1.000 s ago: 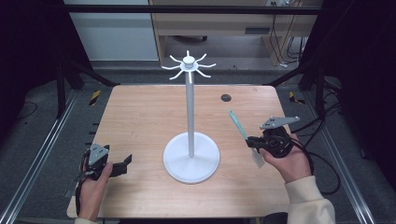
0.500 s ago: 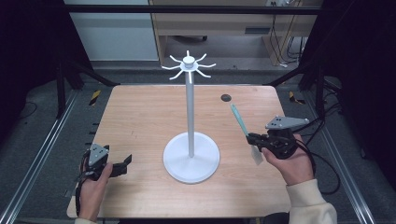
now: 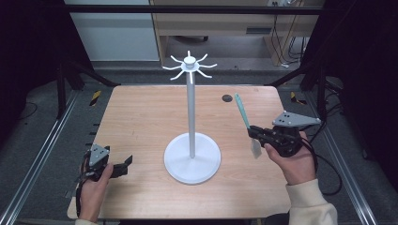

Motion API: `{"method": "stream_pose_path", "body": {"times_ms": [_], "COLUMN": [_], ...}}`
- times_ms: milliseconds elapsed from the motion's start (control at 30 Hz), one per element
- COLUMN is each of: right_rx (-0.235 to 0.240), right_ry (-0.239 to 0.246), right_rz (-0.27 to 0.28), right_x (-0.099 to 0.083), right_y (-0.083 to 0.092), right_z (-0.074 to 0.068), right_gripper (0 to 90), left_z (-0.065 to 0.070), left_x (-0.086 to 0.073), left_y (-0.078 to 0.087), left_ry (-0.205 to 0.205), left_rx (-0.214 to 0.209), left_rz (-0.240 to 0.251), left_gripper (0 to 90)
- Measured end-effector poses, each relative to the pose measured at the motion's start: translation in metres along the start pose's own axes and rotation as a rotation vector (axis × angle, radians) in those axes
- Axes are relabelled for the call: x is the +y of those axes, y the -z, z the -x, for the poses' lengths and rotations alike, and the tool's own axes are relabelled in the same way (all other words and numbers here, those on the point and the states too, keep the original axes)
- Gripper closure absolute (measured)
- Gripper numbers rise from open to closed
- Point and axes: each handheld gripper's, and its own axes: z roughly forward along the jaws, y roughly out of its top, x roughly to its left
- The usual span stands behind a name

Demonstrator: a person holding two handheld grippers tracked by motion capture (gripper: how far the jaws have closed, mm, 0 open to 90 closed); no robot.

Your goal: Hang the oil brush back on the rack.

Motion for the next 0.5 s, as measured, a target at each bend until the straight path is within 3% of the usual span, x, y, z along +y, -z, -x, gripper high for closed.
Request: {"method": "stream_pose_path", "body": {"times_ms": [500], "right_rx": [0.0], "right_ry": [0.048], "right_rz": [0.117], "right_x": [0.028], "right_y": [0.008], "right_z": [-0.019], "right_gripper": [82.5], "left_z": [0.0], "left_x": [0.0], "left_y": [0.0], "left_ry": [0.004], "left_rx": [-0.001], "left_rz": [0.0], "left_gripper": [2.7]}}
